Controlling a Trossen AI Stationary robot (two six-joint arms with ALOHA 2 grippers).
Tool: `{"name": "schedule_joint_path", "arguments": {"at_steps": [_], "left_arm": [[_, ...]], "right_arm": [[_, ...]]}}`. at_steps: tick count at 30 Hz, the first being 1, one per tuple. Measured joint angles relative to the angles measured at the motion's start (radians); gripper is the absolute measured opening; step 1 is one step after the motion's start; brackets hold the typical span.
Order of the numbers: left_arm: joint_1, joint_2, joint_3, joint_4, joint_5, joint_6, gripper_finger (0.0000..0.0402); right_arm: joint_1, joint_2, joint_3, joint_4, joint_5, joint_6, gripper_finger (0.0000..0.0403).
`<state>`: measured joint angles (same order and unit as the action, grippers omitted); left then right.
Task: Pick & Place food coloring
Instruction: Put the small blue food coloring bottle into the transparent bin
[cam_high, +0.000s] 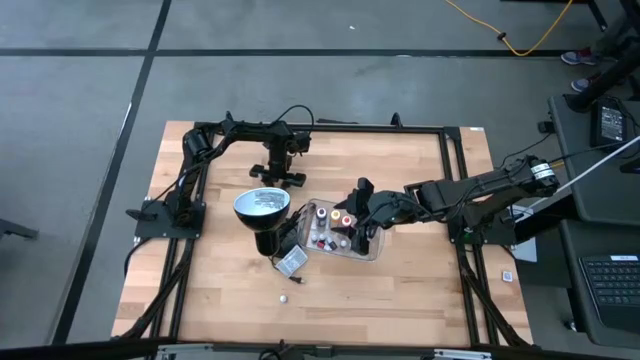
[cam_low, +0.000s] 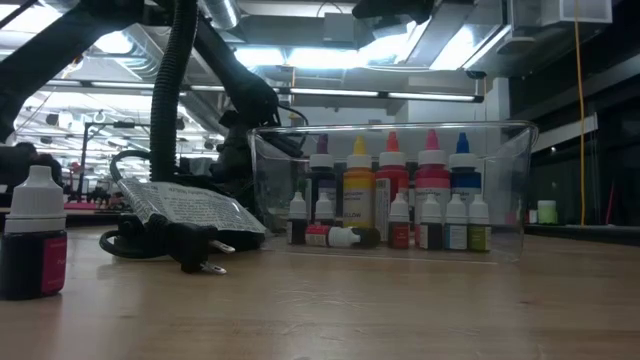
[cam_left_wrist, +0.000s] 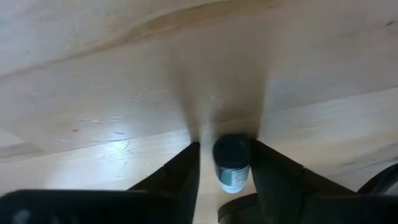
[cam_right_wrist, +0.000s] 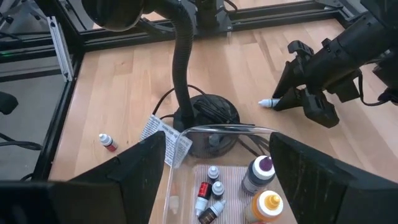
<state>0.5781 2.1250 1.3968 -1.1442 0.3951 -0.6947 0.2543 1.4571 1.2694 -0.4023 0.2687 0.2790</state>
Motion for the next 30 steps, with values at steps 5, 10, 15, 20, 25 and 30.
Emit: {"name": "schedule_joint_path", "arguments": {"at_steps": [5,10,15,20,25,30], "left_arm": [[0.007,0.002,0.02,0.003,0.014,0.058,0.008],[0.007,0.003,0.062,-0.007,0.019,0.097,0.0053],[0.009,0.003,0.103,-0.034,0.048,0.115,0.0059],[0.014,0.003,0.209,-0.06,0.044,0.184,0.0058],[0.017,0.002,0.363,-0.062,0.041,0.246,0.0056],[0.022,0.002,0.564,-0.084,0.042,0.317,0.0056]], "right_arm": [[0.0,0.0,0.0,0.0,0.0,0.0,0.0287],[0.0,0.0,0.0,0.0,0.0,0.004,0.0287],[-0.001,0.0,0.0,0.001,0.001,0.008,0.0287],[-0.001,0.001,0.0,0.045,0.002,0.057,0.0287],[-0.002,0.001,0.0,0.123,0.023,0.155,0.0287],[-0.003,0.001,0.0,0.172,0.079,0.214,0.0287]]}}
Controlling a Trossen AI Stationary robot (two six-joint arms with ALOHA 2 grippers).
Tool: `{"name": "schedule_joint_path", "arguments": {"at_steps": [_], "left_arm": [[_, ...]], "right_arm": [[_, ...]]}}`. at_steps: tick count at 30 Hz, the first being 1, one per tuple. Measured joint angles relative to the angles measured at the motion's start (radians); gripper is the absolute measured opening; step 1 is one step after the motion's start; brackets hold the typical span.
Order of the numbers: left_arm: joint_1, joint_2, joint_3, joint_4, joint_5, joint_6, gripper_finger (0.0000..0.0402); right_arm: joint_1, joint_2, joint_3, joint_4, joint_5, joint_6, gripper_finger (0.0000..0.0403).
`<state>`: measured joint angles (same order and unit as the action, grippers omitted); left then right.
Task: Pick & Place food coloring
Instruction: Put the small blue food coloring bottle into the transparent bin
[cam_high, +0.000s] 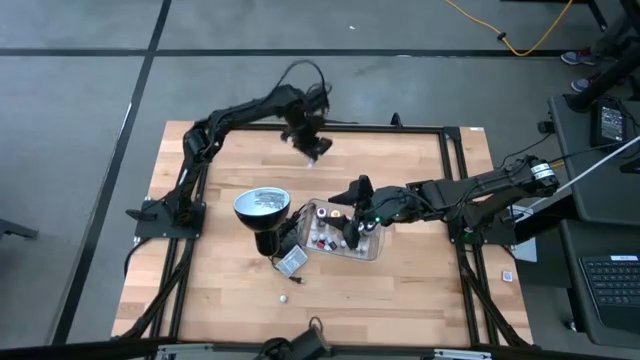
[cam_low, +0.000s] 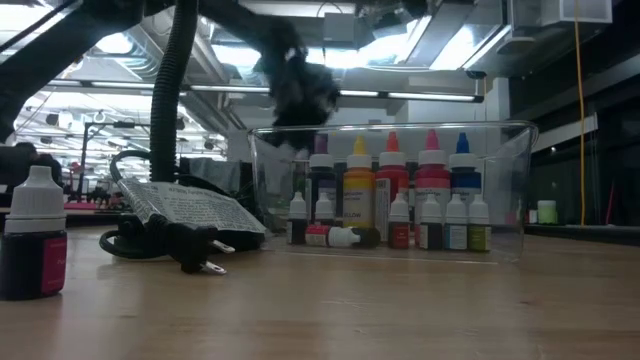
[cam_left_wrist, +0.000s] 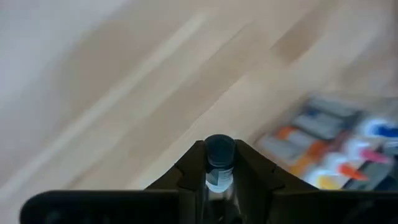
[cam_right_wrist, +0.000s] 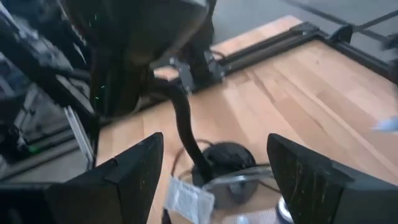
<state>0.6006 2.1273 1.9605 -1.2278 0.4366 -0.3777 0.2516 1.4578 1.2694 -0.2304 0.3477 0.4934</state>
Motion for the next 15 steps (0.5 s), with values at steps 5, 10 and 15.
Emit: {"name": "schedule_joint_path", "arguments": {"at_steps": [5,10,15], "left_arm": [[0.004,-0.001,0.243,-0.035,0.0,0.056,0.0056],[0.005,-0.075,0.35,0.05,0.024,0.078,0.0056],[0.014,-0.233,0.308,0.146,-0.006,0.089,0.0056]], "right_arm": [[0.0,0.0,0.0,0.142,0.003,0.003,0.0287],[0.0,0.0,0.0,0.322,0.057,-0.035,0.0287],[-0.002,-0.004,0.044,0.367,0.185,-0.136,0.0287]]}}
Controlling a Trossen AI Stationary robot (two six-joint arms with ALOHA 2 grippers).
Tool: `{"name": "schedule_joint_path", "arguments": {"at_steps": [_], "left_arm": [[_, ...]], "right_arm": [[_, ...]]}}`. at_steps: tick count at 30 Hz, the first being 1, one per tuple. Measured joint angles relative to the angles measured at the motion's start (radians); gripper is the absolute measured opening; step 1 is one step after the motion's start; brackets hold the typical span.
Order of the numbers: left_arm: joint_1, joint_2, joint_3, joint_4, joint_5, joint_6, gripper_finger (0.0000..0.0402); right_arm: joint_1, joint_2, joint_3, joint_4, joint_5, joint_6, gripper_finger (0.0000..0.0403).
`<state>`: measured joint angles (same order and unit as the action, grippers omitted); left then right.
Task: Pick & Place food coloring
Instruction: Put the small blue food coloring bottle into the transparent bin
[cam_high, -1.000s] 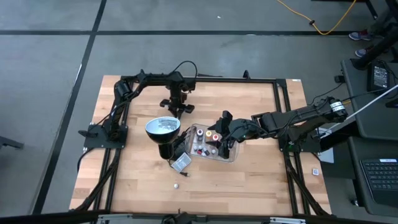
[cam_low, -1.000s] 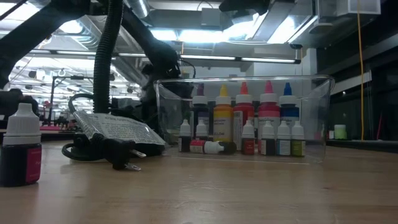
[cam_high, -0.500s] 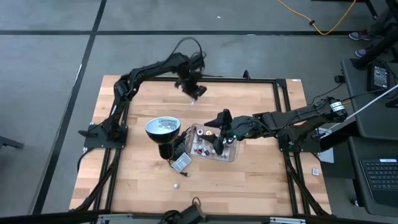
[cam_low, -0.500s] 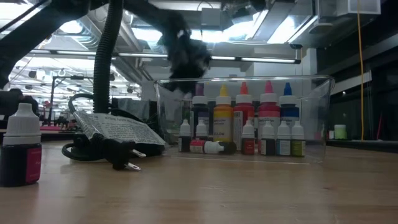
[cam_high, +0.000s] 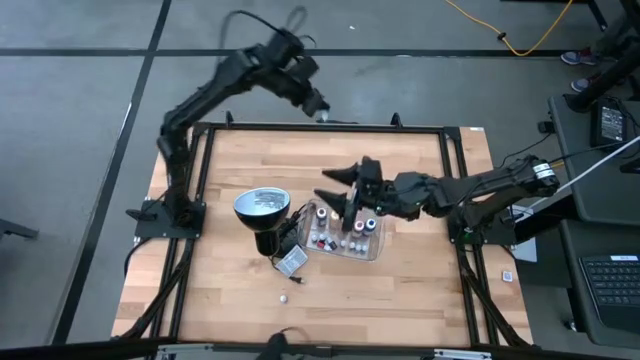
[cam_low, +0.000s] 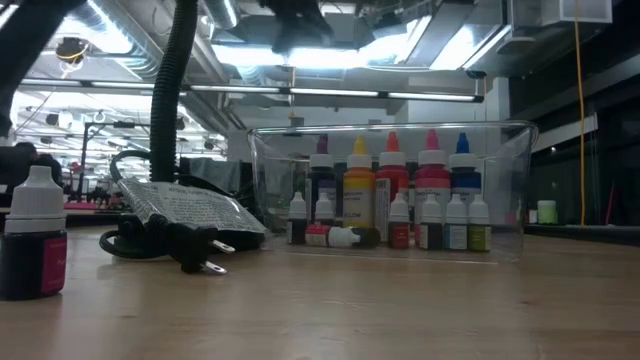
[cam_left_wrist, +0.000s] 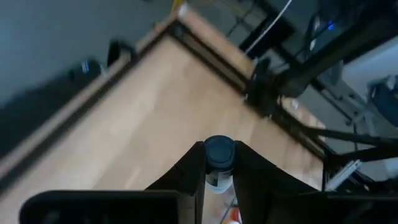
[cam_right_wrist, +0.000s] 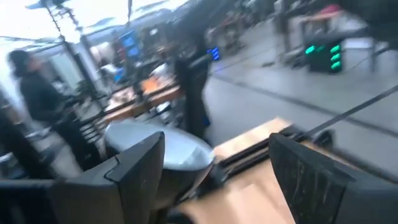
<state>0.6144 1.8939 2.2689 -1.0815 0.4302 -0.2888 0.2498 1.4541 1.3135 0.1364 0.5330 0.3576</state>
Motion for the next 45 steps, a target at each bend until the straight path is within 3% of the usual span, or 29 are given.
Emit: {"name": "schedule_joint_path", "arguments": {"at_steps": [5,14,20,26,32,36,41,45], "left_arm": [[0.003,-0.118,-0.002,0.055,-0.037,0.033,0.0056],[-0.106,-0.316,-0.002,0.276,-0.082,0.098,0.0056],[-0.237,-0.4,-0.002,0.408,-0.191,0.146,0.0056],[-0.359,-0.422,-0.002,0.512,-0.294,0.183,0.0056],[-0.453,-0.407,-0.002,0.67,-0.312,0.199,0.0056],[-0.503,-0.394,-0.003,0.749,-0.365,0.24,0.0056],[-0.545,-0.373,-0.002,0.877,-0.361,0.269,0.0056],[-0.551,-0.359,-0.002,0.887,-0.373,0.269,0.0056]], "right_arm": [[-0.032,0.0,0.053,0.015,0.059,-0.052,0.0287],[-0.114,0.034,0.062,0.358,-0.095,-0.122,0.0287],[-0.145,0.057,0.068,0.558,-0.137,-0.243,0.0287],[-0.172,0.118,0.237,0.52,-0.266,-0.35,0.0287],[-0.178,0.217,0.439,0.431,-0.333,-0.506,0.0287],[-0.178,0.276,0.578,0.433,-0.411,-0.528,0.0287],[-0.177,0.33,0.726,0.395,-0.424,-0.574,0.0285],[-0.178,0.354,0.826,0.353,-0.431,-0.576,0.0272]]}}
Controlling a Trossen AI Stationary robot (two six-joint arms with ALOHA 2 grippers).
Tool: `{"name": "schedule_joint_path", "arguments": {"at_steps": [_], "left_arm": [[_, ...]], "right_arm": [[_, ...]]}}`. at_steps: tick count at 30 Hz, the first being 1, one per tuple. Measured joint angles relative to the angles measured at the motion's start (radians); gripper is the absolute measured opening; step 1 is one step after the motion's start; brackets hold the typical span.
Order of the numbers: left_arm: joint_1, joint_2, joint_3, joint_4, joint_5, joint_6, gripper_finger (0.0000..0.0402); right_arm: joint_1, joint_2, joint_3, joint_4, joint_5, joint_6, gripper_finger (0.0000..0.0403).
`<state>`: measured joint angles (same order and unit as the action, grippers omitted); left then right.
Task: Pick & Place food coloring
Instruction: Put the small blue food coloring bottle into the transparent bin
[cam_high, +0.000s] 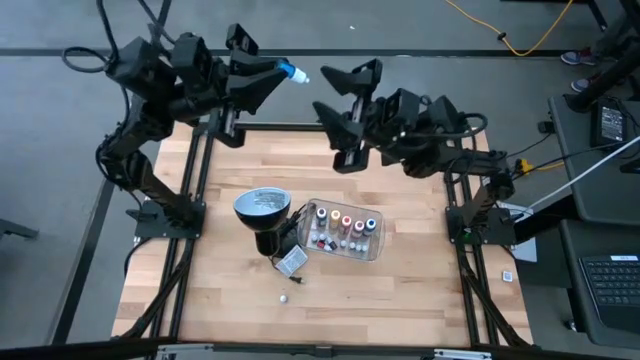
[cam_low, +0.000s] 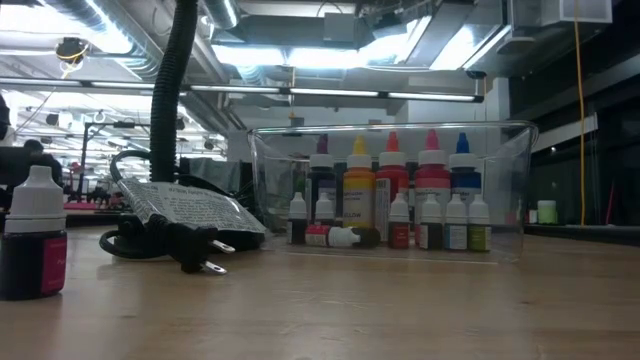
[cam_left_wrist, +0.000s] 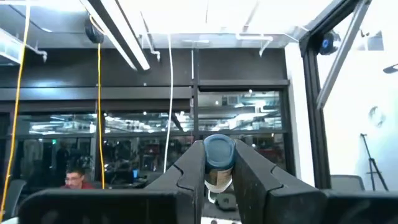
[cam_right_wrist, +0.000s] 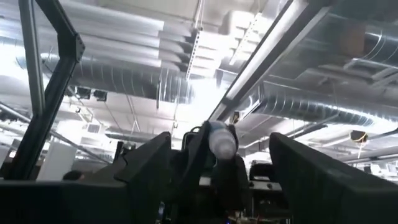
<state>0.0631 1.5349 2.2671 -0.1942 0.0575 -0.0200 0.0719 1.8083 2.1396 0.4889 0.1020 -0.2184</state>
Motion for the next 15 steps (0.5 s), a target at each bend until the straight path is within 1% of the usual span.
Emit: {"name": "schedule_joint_path", "arguments": {"at_steps": [5,15], "left_arm": [[0.0,0.026,-0.001,0.013,-0.002,-0.004,0.0056],[-0.005,0.039,-0.008,0.016,-0.003,-0.004,0.0056]], "right_arm": [[-0.004,0.022,0.066,-0.109,0.0,-0.003,0.0255],[-0.005,0.032,0.07,-0.124,0.001,-0.003,0.0252]]}}
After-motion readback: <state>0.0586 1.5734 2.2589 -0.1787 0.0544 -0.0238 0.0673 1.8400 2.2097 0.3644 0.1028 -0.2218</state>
